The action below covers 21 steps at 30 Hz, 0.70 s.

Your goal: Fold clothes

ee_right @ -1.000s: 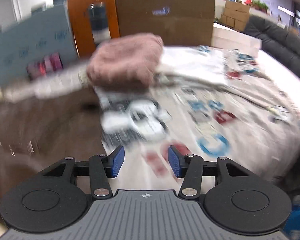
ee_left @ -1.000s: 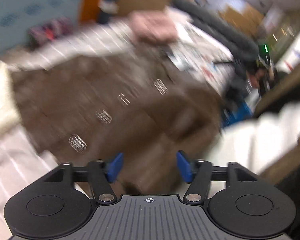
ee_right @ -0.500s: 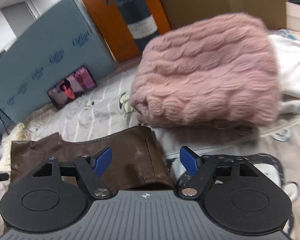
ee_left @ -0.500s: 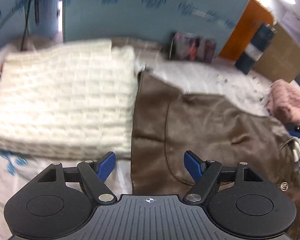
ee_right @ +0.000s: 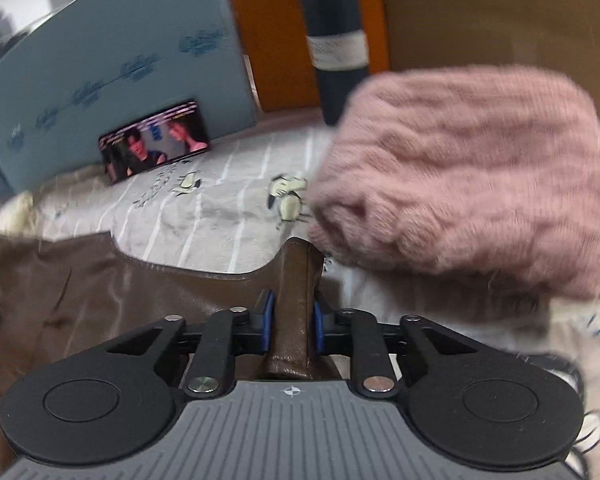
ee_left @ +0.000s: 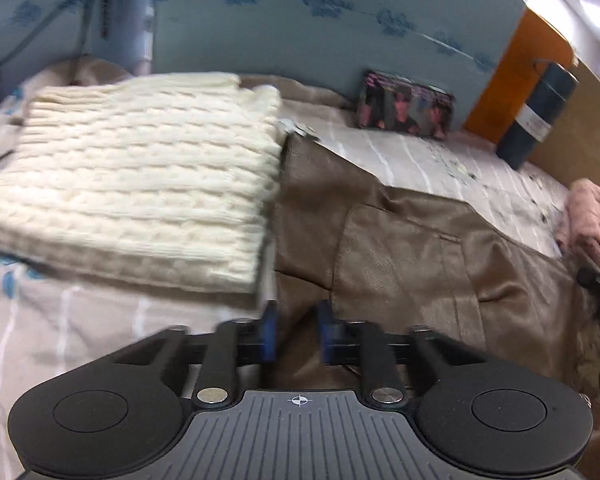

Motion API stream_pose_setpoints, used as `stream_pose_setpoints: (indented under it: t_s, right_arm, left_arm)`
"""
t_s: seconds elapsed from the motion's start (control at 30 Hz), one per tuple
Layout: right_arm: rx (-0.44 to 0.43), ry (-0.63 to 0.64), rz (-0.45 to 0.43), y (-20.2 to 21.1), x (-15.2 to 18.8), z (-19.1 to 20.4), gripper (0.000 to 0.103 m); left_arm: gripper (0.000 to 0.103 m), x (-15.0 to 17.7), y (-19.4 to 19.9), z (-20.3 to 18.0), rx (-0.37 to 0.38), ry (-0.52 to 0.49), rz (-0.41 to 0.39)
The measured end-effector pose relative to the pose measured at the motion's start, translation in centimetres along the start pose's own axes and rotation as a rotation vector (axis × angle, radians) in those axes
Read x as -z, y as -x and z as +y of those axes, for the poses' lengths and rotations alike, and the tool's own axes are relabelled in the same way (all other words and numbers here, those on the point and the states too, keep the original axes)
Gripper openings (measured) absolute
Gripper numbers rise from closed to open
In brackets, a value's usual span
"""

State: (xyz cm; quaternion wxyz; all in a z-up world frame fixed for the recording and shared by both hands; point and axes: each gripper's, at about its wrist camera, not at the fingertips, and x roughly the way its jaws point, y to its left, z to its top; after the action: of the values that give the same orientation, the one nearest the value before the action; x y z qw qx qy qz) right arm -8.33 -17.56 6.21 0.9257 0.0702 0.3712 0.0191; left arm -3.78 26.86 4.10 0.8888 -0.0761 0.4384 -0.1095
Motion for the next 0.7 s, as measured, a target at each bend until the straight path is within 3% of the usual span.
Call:
stream_pose_setpoints:
  t_s: [0.17, 0.23, 0.33, 0.7]
  right_arm:
    - [0.044, 0.154, -0.093, 1.5, -1.2, 2.2, 0.014]
    - [0.056, 0.183, -0.120, 1.5, -1.7, 2.6, 0.013]
    - [0.055, 0.197, -0.137, 0.8, -2.4, 3.2, 0.011]
    - [0.056, 0.252, -0.226, -1.3, -4.5, 4.6, 0.010]
  left_arm:
    - [0.004, 0.6, 2.2, -2.1, 0.022, -0.076, -0.050]
    - [0.002, 0.9, 1.9, -2.6, -0.013, -0.113, -0.069]
    - [0.002, 0.7, 1.5, -2.2, -0.036, -0.082, -0.076]
    - [0.001, -0.8, 4.3, -3.3, -0.099, -0.140, -0.225]
